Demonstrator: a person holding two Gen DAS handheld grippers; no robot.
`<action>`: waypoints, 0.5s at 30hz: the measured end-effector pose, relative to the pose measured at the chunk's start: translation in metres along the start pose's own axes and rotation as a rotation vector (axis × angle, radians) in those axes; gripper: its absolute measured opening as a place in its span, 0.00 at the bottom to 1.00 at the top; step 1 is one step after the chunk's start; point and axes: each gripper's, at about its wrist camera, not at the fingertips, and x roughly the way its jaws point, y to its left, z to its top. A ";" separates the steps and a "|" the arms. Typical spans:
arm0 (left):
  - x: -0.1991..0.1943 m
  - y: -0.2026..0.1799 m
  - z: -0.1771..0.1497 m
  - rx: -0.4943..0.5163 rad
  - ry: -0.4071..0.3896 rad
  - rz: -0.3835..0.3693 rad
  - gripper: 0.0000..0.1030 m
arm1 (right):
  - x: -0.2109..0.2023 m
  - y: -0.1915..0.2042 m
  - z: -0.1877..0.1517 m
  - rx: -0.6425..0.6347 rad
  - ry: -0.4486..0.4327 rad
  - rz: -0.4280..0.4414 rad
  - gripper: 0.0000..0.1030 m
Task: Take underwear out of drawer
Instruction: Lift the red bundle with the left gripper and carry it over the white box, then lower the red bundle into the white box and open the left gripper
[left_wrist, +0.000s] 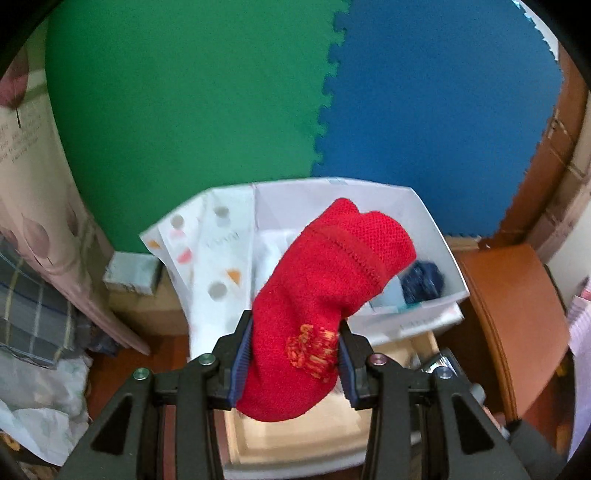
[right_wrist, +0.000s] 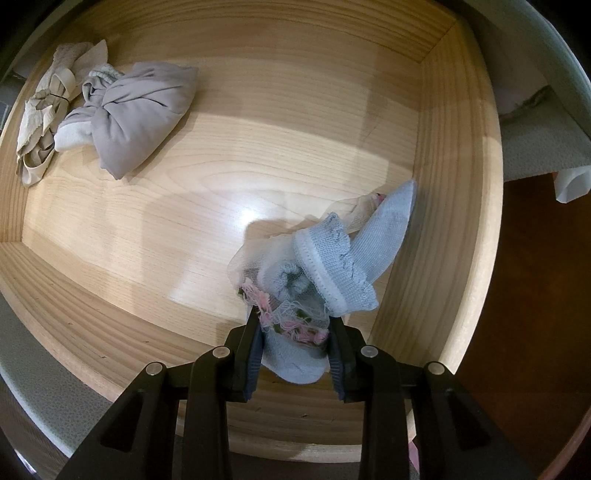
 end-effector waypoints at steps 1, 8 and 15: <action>0.004 -0.001 0.004 0.001 -0.002 0.007 0.40 | 0.000 0.000 0.000 0.000 -0.001 0.001 0.28; 0.054 -0.008 0.036 -0.030 0.017 0.018 0.40 | 0.002 0.000 -0.002 -0.006 -0.003 -0.002 0.28; 0.106 -0.011 0.044 -0.055 0.057 0.066 0.40 | 0.002 0.001 -0.003 -0.007 -0.008 0.000 0.28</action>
